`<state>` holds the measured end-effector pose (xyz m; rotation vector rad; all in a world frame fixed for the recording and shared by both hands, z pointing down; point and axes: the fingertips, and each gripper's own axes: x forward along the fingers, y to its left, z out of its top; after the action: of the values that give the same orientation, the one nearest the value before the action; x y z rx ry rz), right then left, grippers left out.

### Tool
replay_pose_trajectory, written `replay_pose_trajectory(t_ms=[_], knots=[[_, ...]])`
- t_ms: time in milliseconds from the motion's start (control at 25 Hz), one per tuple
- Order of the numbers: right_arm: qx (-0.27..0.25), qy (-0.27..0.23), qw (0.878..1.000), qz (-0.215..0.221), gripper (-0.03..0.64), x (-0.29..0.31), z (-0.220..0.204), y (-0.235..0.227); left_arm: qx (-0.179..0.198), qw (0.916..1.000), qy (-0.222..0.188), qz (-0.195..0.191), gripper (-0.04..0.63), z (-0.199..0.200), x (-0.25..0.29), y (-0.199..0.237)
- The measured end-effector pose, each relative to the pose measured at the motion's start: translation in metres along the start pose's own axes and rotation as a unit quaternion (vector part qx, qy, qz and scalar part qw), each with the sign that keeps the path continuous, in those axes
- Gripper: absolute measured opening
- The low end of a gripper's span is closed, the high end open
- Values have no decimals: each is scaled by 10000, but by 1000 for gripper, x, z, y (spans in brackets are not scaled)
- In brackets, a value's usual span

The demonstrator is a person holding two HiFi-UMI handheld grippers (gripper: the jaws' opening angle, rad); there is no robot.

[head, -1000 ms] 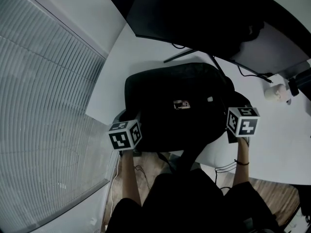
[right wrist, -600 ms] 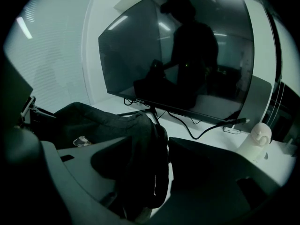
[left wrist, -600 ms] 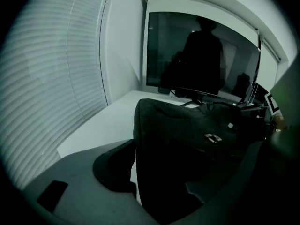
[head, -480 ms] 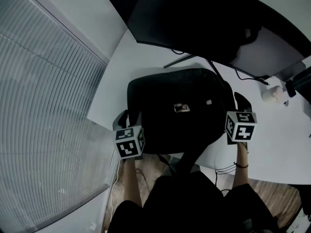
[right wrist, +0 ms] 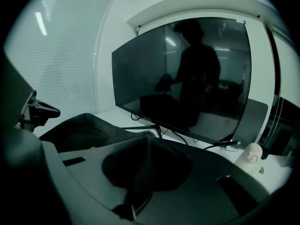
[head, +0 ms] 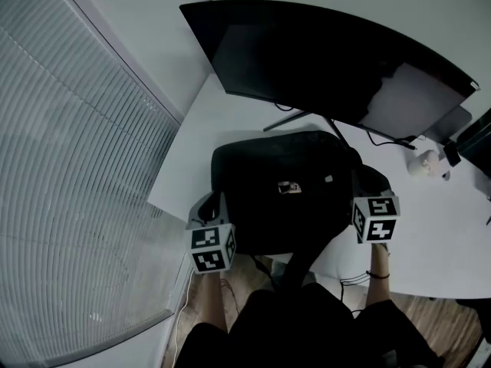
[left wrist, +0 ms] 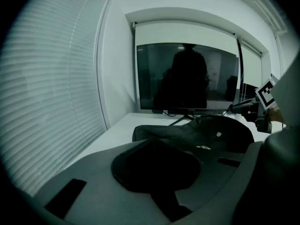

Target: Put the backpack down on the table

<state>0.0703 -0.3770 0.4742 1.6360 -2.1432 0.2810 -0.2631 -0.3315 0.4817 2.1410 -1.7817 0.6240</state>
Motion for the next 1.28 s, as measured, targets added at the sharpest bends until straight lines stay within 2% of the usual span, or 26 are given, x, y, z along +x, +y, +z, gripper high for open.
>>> replay_pose_trajectory(t_ms=[240,520,840,1280], knots=[[430,-599,9969,265,15,-25,21,4,-76,9987,-443,-260,17,15,-24,-11],[809,-1426,9848,573,14,-59,43,6,-291,9941,-976,-383,17,26,-56,-12],[974,-1843,9758,657,14,-80,57,1,-460,9863,-1575,-154,16,46,-83,9],[786,-2077,9712,868,14,-95,71,5,-327,9826,-1827,-12,15,50,-104,18]])
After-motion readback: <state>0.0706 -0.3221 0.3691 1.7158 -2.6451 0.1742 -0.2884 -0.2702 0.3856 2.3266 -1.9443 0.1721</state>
